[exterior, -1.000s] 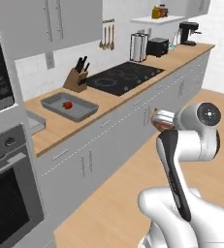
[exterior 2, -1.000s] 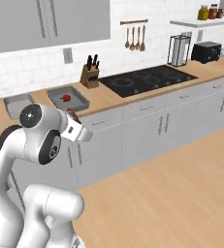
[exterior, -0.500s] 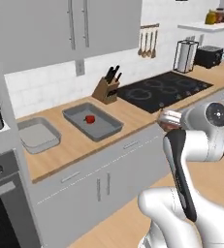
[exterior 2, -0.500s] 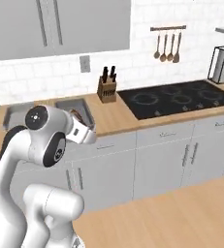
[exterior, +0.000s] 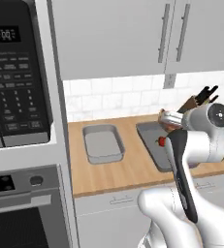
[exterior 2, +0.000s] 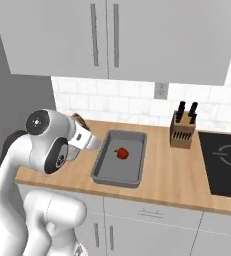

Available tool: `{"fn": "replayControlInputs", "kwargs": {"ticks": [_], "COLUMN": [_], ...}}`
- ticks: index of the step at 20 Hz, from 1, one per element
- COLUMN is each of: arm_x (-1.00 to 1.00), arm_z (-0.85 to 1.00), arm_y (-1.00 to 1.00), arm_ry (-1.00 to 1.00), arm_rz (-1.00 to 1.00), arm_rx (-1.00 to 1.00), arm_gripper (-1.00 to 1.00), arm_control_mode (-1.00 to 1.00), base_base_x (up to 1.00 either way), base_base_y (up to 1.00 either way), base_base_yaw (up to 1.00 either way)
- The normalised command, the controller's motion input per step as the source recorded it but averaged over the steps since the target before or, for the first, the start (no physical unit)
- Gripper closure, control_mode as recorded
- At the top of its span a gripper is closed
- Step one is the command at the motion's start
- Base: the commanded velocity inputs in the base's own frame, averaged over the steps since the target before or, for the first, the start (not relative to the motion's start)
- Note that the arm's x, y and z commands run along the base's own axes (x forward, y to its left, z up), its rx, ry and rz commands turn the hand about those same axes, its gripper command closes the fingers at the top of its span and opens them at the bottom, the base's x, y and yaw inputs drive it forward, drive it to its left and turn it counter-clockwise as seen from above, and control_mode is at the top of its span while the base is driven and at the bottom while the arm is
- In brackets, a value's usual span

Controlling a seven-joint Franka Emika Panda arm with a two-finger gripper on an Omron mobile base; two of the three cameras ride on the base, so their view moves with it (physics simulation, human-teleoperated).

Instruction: Place one bell pepper and one steak in each tupperware on the nearby counter, to pack two identical lunches.

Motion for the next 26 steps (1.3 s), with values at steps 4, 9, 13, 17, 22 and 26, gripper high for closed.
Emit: {"fn": "replayControlInputs", "kwargs": {"ticks": [4,9,13,17,22,26], "arm_x": [0.00,0.14,0.00,0.00,0.00,0.00], "arm_z": [0.00,-0.76,-0.72,-0.68,-0.46,-0.38], "arm_y": [0.00,-0.56,-0.72,-0.64,-0.70,-0.54], "arm_ry": [0.00,0.11,0.16,0.20,0.21,0.18], "arm_rz": [0.00,0.19,0.00,-0.03,-0.10,-0.09], "arm_rx": [0.00,0.00,0.00,0.00,0.00,0.00], "arm_gripper": [1.00,1.00,1.00,1.00,1.00,1.00], "arm_control_mode": [1.00,-1.00,-1.00,-1.00,-1.00,-1.00], "base_base_x": [0.57,0.00,0.00,0.00,0.00,0.00], "base_base_y": [-0.34,0.00,0.00,0.00,0.00,0.00], "base_base_yaw": [0.47,0.00,0.00,0.00,0.00,0.00]}}
